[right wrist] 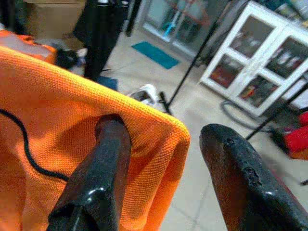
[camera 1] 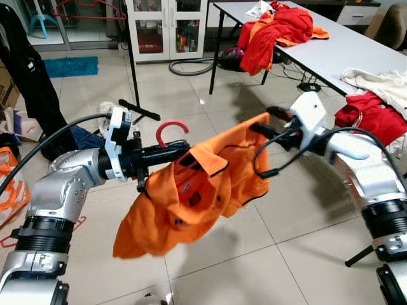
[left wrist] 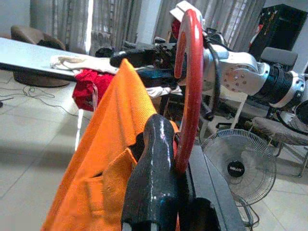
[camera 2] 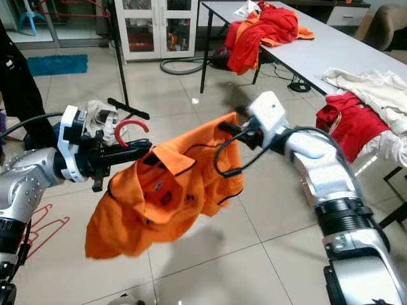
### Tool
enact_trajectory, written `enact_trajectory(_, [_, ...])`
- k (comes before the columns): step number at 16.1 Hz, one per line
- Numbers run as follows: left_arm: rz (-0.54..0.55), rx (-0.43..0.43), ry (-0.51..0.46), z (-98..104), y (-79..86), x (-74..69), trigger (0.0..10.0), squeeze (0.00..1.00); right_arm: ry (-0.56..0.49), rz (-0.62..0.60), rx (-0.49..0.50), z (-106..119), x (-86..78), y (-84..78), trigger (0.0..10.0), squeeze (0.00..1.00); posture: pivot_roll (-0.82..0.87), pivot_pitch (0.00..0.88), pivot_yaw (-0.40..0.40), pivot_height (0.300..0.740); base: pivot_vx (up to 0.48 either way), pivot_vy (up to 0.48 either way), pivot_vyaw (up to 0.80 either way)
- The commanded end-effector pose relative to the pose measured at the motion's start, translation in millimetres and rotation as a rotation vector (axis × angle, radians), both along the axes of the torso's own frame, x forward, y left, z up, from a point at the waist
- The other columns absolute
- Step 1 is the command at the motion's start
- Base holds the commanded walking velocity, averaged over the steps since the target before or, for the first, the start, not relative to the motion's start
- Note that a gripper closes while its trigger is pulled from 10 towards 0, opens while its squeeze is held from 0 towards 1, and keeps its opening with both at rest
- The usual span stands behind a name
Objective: Hang hanger
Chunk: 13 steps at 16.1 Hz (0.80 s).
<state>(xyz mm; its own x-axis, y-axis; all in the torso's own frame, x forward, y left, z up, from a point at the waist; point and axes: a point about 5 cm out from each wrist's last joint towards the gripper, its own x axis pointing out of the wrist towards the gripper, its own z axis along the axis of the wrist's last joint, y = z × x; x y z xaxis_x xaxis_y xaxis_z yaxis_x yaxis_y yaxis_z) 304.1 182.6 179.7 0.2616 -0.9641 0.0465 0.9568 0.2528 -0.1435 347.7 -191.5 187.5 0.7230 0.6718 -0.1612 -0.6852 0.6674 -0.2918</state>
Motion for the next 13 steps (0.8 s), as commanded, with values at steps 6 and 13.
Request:
enact_trajectory(6, [0.031,0.023,-0.005,4.0,20.4,-3.9,0.0,0.00,0.150,-0.018,-0.057,19.4,-24.5,-77.4,10.0,1.00,-0.08,0.000,-0.063,0.740,0.000,0.000,0.00])
enact_trajectory(13, [0.042,0.022,-0.009,4.5,20.9,-2.8,0.0,0.00,0.311,0.211,-0.088,-2.2,-54.2,-60.0,10.0,0.00,-0.07,0.000,-0.071,0.740,0.000,0.000,0.00])
